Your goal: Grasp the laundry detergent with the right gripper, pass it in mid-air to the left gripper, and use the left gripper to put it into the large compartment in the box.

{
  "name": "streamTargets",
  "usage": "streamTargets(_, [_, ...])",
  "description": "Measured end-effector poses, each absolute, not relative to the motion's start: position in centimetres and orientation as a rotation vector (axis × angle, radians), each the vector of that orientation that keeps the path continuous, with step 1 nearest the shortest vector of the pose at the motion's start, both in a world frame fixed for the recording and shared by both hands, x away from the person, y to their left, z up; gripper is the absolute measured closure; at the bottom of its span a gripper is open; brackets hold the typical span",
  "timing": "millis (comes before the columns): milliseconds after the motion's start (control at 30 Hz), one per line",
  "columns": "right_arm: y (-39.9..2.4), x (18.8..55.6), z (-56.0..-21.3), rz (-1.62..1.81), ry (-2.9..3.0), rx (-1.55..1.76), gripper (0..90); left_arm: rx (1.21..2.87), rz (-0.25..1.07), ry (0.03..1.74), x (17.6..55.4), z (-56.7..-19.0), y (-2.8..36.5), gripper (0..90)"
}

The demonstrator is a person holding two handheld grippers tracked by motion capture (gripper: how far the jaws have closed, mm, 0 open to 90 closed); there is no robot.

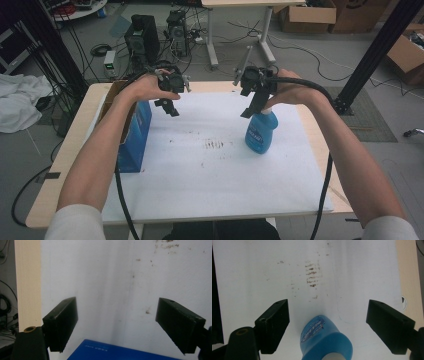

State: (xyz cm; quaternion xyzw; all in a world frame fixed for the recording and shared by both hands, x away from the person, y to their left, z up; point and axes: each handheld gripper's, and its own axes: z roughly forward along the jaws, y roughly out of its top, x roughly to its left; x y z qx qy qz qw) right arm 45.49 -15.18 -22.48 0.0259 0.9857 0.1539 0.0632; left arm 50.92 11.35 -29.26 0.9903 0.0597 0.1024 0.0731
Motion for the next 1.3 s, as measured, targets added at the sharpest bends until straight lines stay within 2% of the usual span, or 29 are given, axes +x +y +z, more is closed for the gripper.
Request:
streamTargets(567, [-18.1, 44.4, -21.0, 0.498, 2.954, 0.135, 18.0, 2.970, 0.316, 0.168, 50.8, -29.1, 11.0, 18.8])
streamTargets(1033, [-20.4, 42.6, -21.2, 0.519, 2.940, 0.162, 17.5, 2.979, 0.307, 0.167, 50.6, -29.0, 11.1, 18.8])
streamTargets(1300, [-23.2, 41.7, -22.3, 0.662, 2.877, 0.328, 17.6, 2.973, 0.311, 0.168, 50.6, -29.1, 11.0, 18.8])
